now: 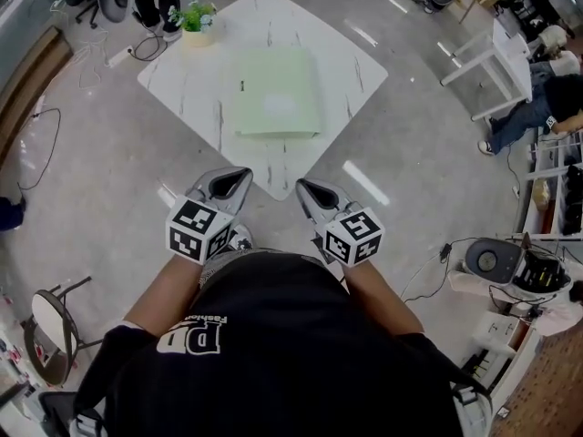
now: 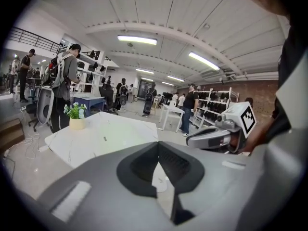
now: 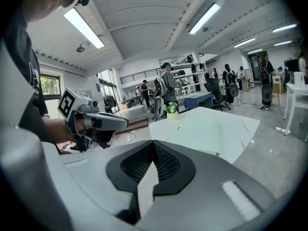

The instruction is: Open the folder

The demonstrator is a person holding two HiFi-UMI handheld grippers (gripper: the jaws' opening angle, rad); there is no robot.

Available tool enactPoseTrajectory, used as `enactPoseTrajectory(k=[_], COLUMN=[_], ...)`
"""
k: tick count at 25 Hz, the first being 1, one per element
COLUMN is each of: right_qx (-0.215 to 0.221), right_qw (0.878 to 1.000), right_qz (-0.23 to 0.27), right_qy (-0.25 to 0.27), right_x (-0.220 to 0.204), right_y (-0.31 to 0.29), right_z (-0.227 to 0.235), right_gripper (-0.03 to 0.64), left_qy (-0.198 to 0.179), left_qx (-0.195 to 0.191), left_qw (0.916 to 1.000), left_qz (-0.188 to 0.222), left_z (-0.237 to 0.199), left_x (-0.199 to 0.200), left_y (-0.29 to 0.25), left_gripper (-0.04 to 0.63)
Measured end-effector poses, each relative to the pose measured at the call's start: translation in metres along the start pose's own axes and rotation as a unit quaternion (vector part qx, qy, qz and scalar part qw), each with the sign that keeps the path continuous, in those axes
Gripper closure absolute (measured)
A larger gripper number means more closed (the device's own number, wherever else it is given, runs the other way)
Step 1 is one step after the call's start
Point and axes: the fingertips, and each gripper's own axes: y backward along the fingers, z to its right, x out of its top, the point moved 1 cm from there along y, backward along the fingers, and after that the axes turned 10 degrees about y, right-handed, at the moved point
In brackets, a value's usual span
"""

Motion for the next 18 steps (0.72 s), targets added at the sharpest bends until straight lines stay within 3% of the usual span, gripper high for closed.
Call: enactPoseTrajectory(k=[12,18], right_qx=[-0.01,0.019], right_qw=[1.0,1.0], right_qz=[-0.004,0.0], right_qy=[-0.006,0.006], right_x=[0.021,0.032], right_y=[-0.052,-0.065], right_z=[0.025,0.044], right_gripper=[0.618,0.618], left_qy=[-0.008,-0.003], left_qx=[-0.009,0.02], left_qw=[0.9998,0.9998], left_qz=[-0.014,-0.007], left_z=[-0.051,-0.063], left_x=[0.025,0.035], left_y=[-0.023,-0.035], left_gripper=[0.538,0.538])
